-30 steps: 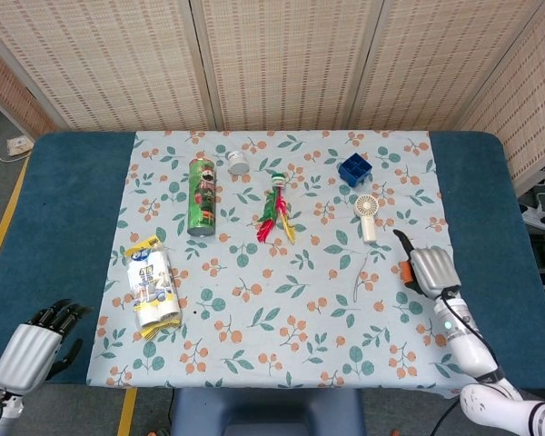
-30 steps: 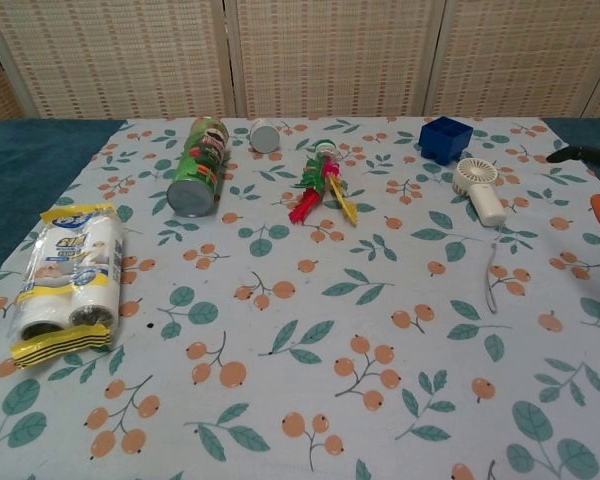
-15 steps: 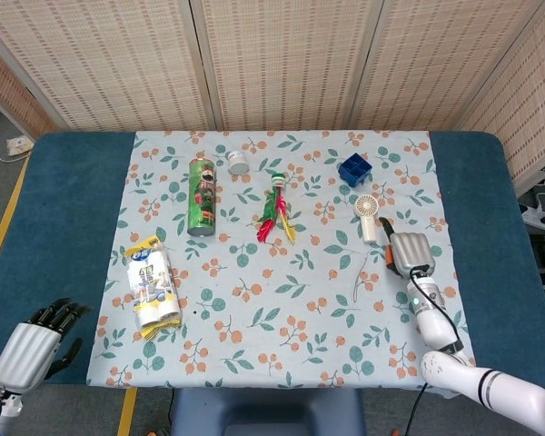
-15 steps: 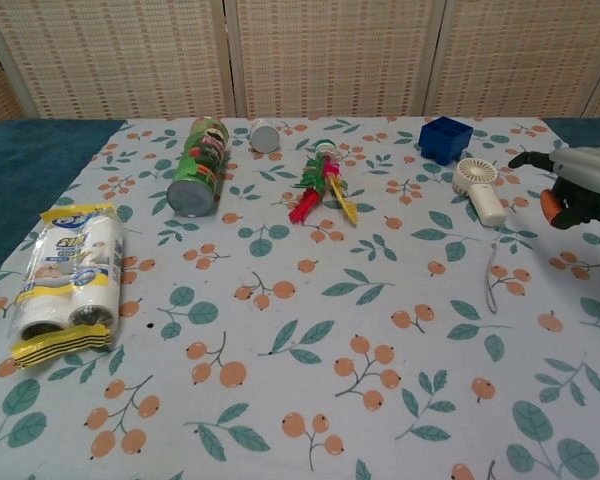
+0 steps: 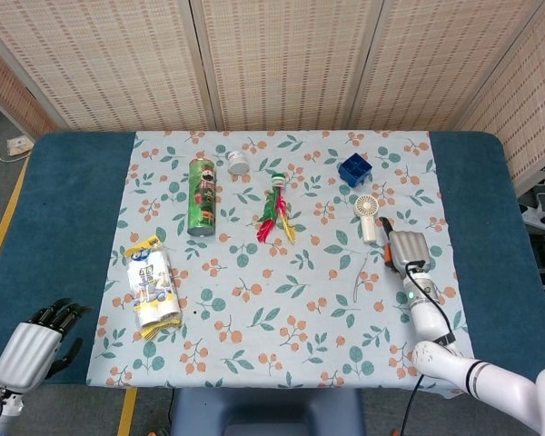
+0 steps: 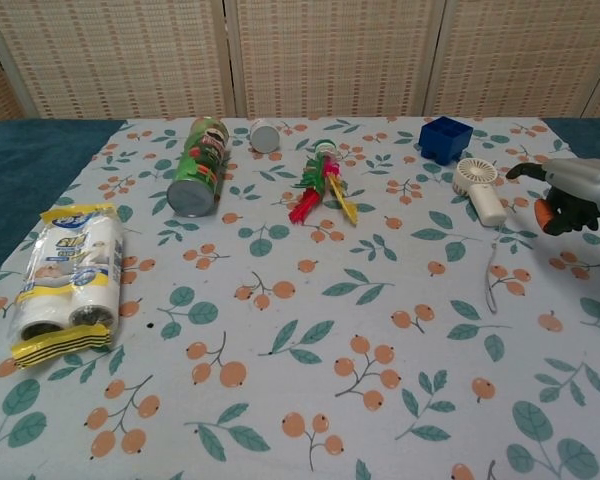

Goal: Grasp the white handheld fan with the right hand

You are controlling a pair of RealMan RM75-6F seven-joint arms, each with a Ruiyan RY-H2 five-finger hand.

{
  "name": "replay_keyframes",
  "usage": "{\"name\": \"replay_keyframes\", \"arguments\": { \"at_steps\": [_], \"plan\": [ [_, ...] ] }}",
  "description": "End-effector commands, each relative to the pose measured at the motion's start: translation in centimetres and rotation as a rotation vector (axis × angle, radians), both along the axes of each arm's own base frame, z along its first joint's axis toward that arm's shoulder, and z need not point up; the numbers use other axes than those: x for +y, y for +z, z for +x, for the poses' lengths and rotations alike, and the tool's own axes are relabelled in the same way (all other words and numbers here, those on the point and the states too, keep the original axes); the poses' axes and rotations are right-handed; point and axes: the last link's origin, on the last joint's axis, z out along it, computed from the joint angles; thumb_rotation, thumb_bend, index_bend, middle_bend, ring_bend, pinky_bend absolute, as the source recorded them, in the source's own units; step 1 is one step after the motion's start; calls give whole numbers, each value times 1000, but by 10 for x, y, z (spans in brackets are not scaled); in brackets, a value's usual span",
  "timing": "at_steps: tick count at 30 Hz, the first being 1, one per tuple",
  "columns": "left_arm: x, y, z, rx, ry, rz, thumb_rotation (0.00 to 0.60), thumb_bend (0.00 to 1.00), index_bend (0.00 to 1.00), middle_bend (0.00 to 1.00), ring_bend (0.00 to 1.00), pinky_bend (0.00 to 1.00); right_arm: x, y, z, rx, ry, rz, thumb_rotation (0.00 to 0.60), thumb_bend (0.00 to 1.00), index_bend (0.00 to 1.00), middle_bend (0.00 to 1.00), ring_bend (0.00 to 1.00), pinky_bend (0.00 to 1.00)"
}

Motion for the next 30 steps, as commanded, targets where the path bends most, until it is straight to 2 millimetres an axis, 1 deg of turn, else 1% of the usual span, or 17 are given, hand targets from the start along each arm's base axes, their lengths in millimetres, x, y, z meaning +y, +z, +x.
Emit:
{"name": "replay_keyframes", "arguments": {
  "at_steps": [1, 30],
  "plan": [
    [0, 0, 0, 0, -1, 0, 600, 422, 243, 284, 194, 399, 0, -3, -2, -4, -7, 9, 600, 730, 85, 813, 696, 662],
    [-2, 1, 0, -3, -4, 1, 600, 422, 243, 287, 198, 400, -5, -15, -2, -35, 2, 25, 600, 730, 81, 813, 696, 662]
  ]
}}
